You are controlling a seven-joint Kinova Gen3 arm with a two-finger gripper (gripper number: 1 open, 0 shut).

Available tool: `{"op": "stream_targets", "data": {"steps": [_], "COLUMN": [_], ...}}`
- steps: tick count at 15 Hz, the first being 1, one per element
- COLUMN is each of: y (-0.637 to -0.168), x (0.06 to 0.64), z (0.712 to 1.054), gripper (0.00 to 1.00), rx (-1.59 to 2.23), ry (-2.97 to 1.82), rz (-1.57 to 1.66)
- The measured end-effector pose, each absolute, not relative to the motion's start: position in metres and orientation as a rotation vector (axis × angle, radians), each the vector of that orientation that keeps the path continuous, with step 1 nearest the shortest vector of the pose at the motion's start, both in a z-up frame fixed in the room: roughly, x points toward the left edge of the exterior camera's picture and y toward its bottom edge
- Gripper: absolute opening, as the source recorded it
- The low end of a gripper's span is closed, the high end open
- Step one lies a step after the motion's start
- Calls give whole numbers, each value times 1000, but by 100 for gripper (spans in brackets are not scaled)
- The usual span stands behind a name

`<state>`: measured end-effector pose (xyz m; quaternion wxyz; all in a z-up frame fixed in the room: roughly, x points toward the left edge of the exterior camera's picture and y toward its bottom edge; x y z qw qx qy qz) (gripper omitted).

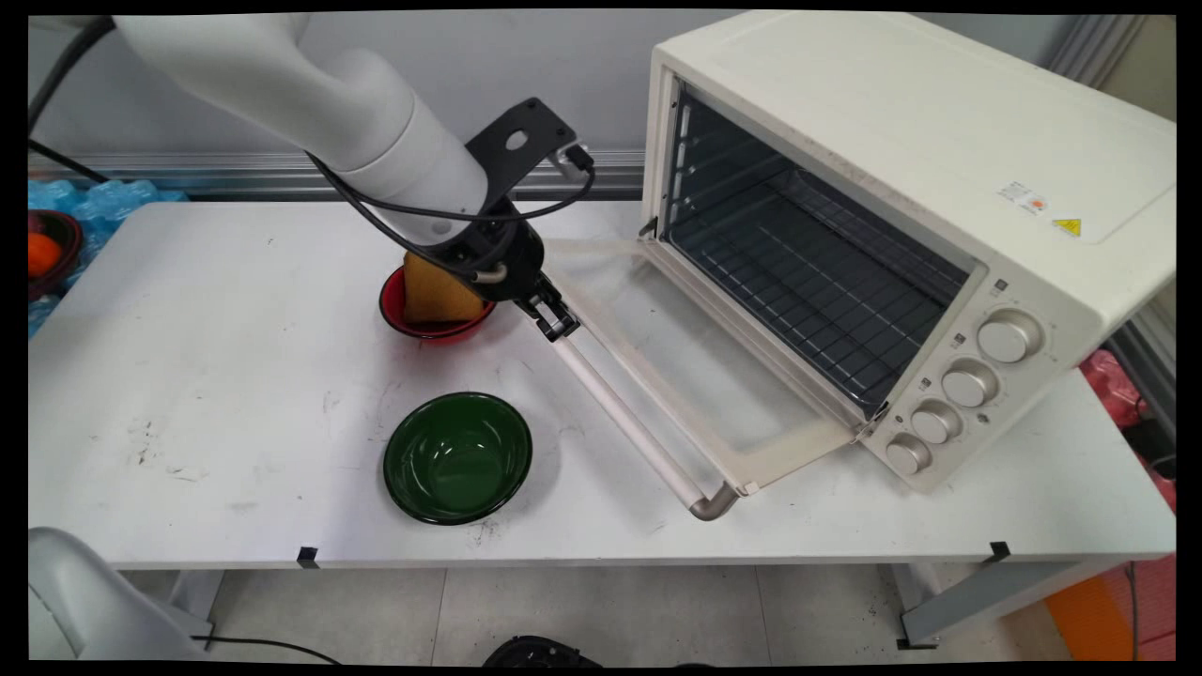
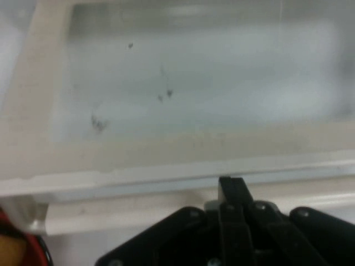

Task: Open the oven

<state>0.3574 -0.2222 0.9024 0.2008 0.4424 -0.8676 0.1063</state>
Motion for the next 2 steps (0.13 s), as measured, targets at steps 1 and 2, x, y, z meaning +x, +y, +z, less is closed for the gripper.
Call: {"op": "stream_targets", "data": {"steps": [1, 2], "y": [-221, -220], "x": [358, 359], "z": [904, 906], "gripper": [0, 0], "rx": [1232, 1227], "ry": [-2425, -2426], "rz": [296, 295]}}
